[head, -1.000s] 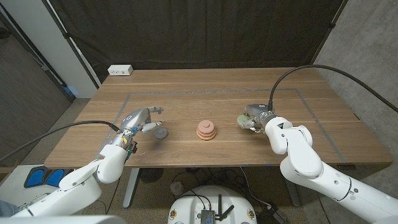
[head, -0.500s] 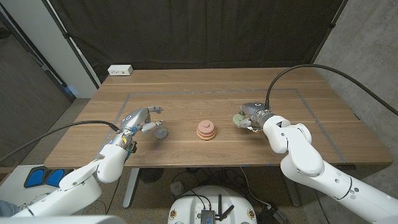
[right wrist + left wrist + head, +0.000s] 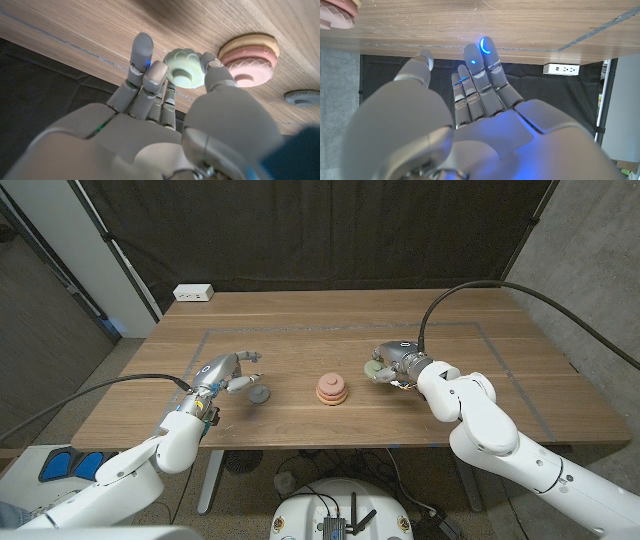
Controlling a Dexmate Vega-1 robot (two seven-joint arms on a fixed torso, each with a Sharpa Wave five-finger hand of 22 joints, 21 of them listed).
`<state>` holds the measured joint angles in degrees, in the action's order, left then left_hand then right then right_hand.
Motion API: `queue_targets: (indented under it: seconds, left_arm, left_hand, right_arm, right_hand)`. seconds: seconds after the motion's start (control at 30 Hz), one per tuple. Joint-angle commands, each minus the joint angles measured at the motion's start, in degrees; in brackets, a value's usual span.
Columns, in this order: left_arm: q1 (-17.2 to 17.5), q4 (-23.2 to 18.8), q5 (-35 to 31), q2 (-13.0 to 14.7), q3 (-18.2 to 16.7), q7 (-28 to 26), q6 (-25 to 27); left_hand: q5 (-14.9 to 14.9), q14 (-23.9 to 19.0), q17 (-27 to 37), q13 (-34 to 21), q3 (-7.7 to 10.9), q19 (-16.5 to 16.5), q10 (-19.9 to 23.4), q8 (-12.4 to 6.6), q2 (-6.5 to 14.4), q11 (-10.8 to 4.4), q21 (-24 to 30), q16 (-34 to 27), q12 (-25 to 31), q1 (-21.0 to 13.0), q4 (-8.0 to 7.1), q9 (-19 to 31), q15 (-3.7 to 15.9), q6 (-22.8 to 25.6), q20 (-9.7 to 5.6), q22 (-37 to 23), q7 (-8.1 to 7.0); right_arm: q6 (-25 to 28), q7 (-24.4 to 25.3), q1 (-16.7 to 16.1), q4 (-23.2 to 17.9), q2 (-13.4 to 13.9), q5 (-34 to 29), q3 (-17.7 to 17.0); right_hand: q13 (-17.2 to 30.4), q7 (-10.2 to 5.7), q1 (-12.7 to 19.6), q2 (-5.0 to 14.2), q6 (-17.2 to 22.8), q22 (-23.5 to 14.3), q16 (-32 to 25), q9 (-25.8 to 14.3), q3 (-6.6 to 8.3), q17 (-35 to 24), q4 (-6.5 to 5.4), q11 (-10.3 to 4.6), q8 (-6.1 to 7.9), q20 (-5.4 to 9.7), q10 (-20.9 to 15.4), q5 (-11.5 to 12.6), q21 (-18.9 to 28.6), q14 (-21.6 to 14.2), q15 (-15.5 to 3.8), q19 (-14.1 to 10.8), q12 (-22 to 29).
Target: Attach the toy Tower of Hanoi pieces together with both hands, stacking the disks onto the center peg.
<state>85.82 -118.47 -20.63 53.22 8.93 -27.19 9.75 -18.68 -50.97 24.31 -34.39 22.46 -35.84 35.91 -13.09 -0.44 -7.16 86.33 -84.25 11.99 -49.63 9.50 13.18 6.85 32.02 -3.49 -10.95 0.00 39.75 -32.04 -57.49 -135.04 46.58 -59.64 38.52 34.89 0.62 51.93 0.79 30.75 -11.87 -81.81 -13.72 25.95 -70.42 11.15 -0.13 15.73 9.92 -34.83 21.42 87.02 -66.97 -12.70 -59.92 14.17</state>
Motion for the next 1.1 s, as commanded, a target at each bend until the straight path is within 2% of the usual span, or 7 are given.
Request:
queue_targets:
  seconds: [0.03,0.4,1.1]
  left_arm:
    - [-0.7,0.5,0.2,-0.1,0.5,-0.3,-0.9]
    - [-1.3,1.6,0.6,0.0,1.1,-0.3,-2.1]
    - [-2.8,1.4,0.4,0.4,2.2,0.5,-0.7]
  left_hand:
    - [-0.2,-0.1,0.1,-0.2,0.54,-0.4,-0.1,0.25,0.1,-0.06,0.4,0.0,-0.3,0.4,0.01,0.3,5.69,0.4,-7.46,0.0,0.2]
    - [-0.2,-0.1,0.1,-0.2,0.63,-0.4,0.0,0.3,0.1,-0.06,0.4,-0.1,-0.3,0.4,0.02,0.3,5.69,0.4,-7.44,0.0,0.17]
    - [-0.2,-0.2,0.2,-0.1,0.76,-0.3,-0.3,0.45,0.1,-0.14,0.5,-0.1,-0.5,0.5,-0.02,0.3,5.68,0.2,-7.37,0.0,0.17]
  right_arm:
    - [-3.1,1.0,1.2,0.6,-0.6,1.9,0.1]
    - [-4.1,1.2,2.0,1.0,-1.1,1.9,0.9]
    - [-11.6,1.0,5.7,3.7,-3.1,2.1,3.3]
  right_hand:
    - [0.4,-0.93,1.0,1.28,1.3,-0.2,-0.3,-0.2,2.31,-0.1,-1.89,-4.58,0.22,2.79,-5.0,0.6,0.0,-0.6,0.13,-0.8,0.1]
    - [0.5,-0.92,0.9,1.23,1.4,-0.2,-0.6,-0.2,2.56,-0.1,-1.86,-4.52,0.16,2.79,-5.2,0.7,-0.1,-0.6,0.13,-0.9,0.0]
    - [0.8,-0.98,0.8,1.2,1.5,-0.2,-1.2,-0.2,3.14,-0.1,-1.8,-4.66,-0.04,2.79,-5.4,0.8,-0.2,-0.6,0.14,-1.1,-0.3]
